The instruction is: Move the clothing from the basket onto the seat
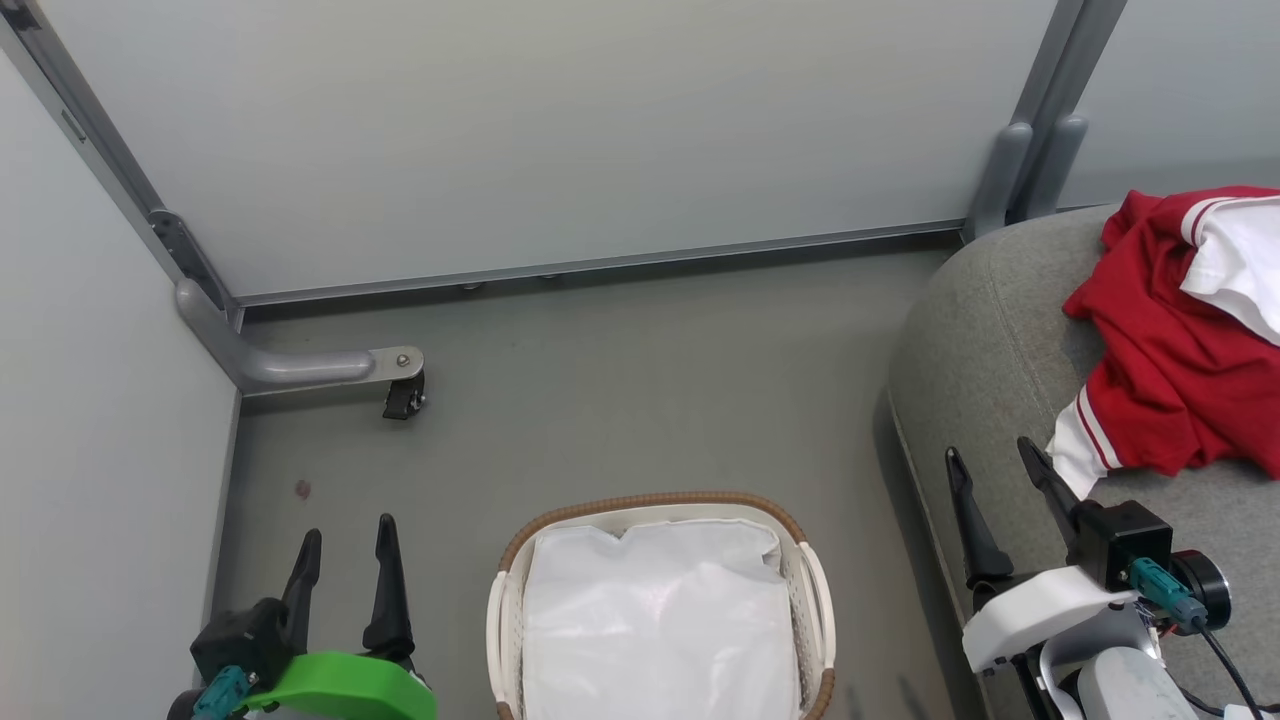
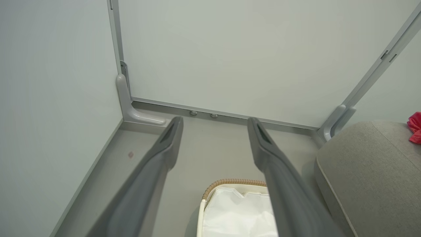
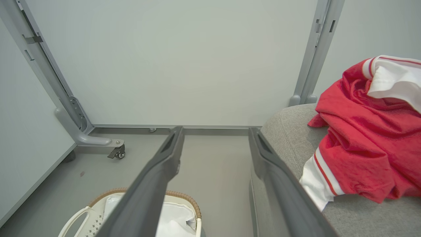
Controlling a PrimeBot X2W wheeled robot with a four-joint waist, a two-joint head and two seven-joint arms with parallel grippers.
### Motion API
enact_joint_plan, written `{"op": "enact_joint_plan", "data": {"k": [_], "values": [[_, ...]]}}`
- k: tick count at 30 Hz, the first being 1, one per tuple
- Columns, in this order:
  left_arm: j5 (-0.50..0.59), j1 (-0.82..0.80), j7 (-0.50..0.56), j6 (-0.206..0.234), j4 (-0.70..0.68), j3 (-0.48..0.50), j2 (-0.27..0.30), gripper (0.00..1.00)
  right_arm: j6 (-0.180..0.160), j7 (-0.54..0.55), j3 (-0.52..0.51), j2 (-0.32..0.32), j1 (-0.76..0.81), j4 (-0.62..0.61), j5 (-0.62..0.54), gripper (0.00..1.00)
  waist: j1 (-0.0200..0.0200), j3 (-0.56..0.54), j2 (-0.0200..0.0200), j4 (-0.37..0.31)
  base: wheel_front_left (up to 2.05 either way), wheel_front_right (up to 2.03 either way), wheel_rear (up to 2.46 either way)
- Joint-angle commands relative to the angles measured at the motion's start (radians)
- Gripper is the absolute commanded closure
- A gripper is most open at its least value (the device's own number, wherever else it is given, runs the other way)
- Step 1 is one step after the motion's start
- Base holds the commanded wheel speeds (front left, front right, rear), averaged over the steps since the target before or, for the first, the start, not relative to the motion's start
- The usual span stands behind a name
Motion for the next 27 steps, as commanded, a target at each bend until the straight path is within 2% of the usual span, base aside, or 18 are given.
{"op": "enact_joint_plan", "data": {"k": [1,5,6,11,27], "values": [[0.004,0.003,0.0,0.005,-0.004,0.003,0.001,0.0,-0.001,-0.002,-0.001,-0.003,0.002,-0.002,0.007,0.0,0.0001,0.0,0.0,0.001,0.0,0.0,0.0],[0.0,0.003,0.0,0.003,-0.006,0.002,0.001,0.0,-0.001,-0.002,0.001,-0.003,0.005,-0.004,0.01,0.0,0.0001,-0.001,0.0,0.006,0.0,0.0,0.0],[0.0,0.0,0.0,0.001,-0.003,0.0,0.0,1.0,0.0,0.0,0.001,0.0,0.0,0.0,0.002,1.0,0.0001,-0.001,0.0,0.006,0.0,0.0,0.0],[-0.01,0.004,0.003,0.0,0.037,-0.002,-0.003,1.0,0.0,0.007,0.001,0.008,0.018,0.04,0.012,1.0,0.0001,-0.001,0.0,0.006,0.0,0.0,0.0],[-0.268,-0.017,0.082,-0.011,0.011,0.041,-0.002,1.0,0.0,0.084,-0.024,0.005,0.015,0.019,0.323,1.0,0.0001,-0.006,0.0,0.001,0.0,0.0,0.0]]}}
